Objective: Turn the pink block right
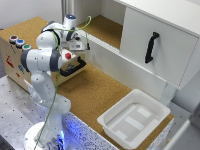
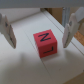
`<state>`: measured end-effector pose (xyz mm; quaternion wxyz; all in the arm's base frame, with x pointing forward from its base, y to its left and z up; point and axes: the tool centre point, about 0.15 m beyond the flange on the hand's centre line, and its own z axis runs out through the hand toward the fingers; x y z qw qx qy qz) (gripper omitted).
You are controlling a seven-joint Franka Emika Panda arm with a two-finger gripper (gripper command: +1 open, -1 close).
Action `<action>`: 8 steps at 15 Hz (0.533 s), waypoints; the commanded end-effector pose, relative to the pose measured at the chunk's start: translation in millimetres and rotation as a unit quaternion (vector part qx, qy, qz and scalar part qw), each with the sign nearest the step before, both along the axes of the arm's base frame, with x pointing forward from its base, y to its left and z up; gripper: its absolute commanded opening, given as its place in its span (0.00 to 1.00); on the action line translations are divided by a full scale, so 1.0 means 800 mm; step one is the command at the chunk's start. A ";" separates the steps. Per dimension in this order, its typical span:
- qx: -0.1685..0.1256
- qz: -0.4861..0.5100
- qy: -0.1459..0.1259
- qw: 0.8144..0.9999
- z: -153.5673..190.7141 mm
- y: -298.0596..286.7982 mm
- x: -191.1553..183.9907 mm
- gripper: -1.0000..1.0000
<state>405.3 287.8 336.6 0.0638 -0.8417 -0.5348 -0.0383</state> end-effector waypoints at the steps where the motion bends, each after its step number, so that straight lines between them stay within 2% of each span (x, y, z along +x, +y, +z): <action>1: -0.024 0.043 0.031 0.998 -0.013 0.001 0.030 1.00; 3: -0.025 0.054 0.032 0.998 -0.020 -0.002 0.030 1.00; 4: -0.024 0.058 0.027 0.998 -0.021 -0.001 0.031 0.00; 8: -0.031 0.071 0.006 0.997 -0.027 0.010 0.036 0.00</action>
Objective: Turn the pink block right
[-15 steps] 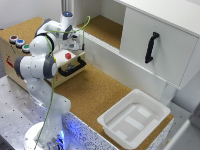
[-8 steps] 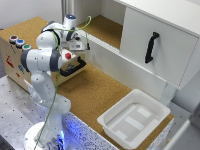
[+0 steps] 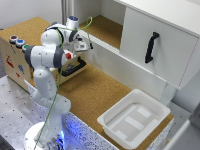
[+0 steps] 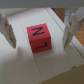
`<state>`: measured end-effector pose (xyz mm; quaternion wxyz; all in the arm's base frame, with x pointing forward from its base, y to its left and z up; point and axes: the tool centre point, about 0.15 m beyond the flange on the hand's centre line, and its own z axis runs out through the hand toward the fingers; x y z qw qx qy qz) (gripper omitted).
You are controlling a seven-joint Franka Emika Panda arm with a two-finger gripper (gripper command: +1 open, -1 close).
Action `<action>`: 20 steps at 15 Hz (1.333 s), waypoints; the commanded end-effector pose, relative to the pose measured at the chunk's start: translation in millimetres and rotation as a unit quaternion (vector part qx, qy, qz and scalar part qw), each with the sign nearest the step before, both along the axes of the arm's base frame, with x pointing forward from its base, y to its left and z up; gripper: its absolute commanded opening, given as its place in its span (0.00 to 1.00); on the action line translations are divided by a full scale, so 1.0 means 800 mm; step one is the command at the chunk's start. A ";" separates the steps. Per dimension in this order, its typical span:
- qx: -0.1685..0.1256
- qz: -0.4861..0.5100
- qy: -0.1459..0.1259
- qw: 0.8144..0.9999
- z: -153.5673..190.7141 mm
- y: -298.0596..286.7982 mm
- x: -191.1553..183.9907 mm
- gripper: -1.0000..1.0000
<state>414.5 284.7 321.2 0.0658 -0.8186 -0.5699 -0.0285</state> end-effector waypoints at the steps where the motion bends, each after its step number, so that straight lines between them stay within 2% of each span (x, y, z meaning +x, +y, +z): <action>1: -0.029 0.032 -0.009 0.999 -0.007 0.017 0.025 0.00; 7: -0.051 0.029 -0.025 0.998 -0.004 0.026 0.019 0.00; 9: -0.059 -0.009 -0.021 0.998 0.001 0.021 0.016 0.00; 13: -0.040 -0.144 -0.011 0.989 0.019 0.007 0.002 0.00; 16: -0.032 -0.250 -0.018 0.968 0.022 0.003 -0.011 0.00; 17: -0.031 -0.293 -0.020 0.955 0.022 0.003 -0.013 0.00; 18: -0.045 -0.326 -0.032 0.944 0.021 0.004 -0.014 0.00; 20: -0.051 -0.386 -0.038 0.920 0.018 0.000 -0.016 0.00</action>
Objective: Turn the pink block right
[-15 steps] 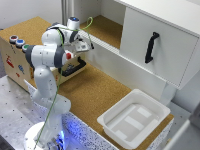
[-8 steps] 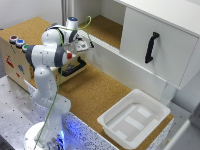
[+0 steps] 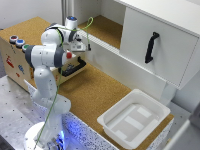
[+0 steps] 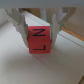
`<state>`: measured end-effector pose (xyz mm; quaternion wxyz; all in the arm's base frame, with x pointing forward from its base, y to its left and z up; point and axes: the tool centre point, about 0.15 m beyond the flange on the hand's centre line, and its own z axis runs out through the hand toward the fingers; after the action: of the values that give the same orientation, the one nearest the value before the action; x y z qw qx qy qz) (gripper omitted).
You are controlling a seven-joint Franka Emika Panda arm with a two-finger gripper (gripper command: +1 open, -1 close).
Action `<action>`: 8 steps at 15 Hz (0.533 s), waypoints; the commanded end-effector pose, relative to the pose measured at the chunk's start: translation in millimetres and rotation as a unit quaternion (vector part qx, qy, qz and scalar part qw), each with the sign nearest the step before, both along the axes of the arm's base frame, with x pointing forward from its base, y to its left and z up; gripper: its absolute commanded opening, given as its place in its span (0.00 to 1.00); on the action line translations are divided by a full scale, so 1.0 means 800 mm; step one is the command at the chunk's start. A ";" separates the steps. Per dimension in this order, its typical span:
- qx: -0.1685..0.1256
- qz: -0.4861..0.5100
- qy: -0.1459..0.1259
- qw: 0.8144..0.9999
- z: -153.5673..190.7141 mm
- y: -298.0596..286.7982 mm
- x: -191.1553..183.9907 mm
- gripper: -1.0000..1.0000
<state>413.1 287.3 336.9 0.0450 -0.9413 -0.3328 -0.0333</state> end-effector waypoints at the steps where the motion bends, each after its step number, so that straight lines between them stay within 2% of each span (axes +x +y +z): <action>1: -0.049 -0.159 -0.037 0.985 -0.001 -0.006 -0.015 0.00; 4: -0.034 -0.252 -0.049 0.966 -0.003 -0.011 -0.018 0.00; 5: -0.013 -0.286 -0.041 0.957 -0.007 -0.012 -0.020 0.00; 8: -0.007 -0.346 -0.034 0.938 -0.025 -0.010 -0.020 0.00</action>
<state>399.9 281.1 339.0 0.0099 -0.9955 -0.0825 -0.0462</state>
